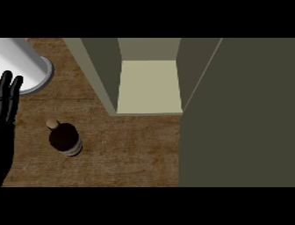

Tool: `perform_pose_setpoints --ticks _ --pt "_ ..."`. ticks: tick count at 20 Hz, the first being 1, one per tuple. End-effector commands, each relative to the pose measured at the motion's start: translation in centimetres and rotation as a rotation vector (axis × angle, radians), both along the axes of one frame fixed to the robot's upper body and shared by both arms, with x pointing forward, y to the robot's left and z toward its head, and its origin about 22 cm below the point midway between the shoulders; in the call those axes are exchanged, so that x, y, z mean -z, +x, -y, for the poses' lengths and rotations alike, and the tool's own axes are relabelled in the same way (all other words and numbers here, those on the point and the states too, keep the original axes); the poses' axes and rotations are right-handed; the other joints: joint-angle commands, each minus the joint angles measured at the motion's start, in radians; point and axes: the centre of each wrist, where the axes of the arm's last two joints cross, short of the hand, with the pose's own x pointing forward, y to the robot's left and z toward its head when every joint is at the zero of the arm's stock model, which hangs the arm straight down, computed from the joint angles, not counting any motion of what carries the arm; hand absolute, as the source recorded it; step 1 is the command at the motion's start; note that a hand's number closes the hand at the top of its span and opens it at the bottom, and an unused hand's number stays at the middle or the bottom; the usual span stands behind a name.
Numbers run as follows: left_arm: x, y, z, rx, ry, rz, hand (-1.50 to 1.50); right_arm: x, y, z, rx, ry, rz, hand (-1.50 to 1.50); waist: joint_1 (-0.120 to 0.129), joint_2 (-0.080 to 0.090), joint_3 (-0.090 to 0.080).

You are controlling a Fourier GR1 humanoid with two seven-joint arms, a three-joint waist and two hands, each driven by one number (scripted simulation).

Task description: Pick up the wine, place it into the cabinet and close the cabinet

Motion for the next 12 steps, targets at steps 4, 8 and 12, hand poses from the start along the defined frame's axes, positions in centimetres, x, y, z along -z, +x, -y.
perform_pose_setpoints --ticks 4,8,12 --pt "0.7 1.6 0.1 -0.527 0.107 0.062 -1.50 -0.2 -1.2 0.3 -0.019 -0.026 -0.014 -1.50 -0.003 0.009 0.037" --pt "0.4 2.3 0.8 -0.765 -0.113 0.118 -1.50 0.9 -1.1 -3.1 -0.342 0.043 -0.102 -1.50 0.022 0.017 0.036" --pt "0.3 3.8 3.6 -0.898 -0.174 0.168 -1.50 0.4 -2.5 -4.0 -0.476 0.042 -0.127 -1.50 -0.031 0.010 0.036"
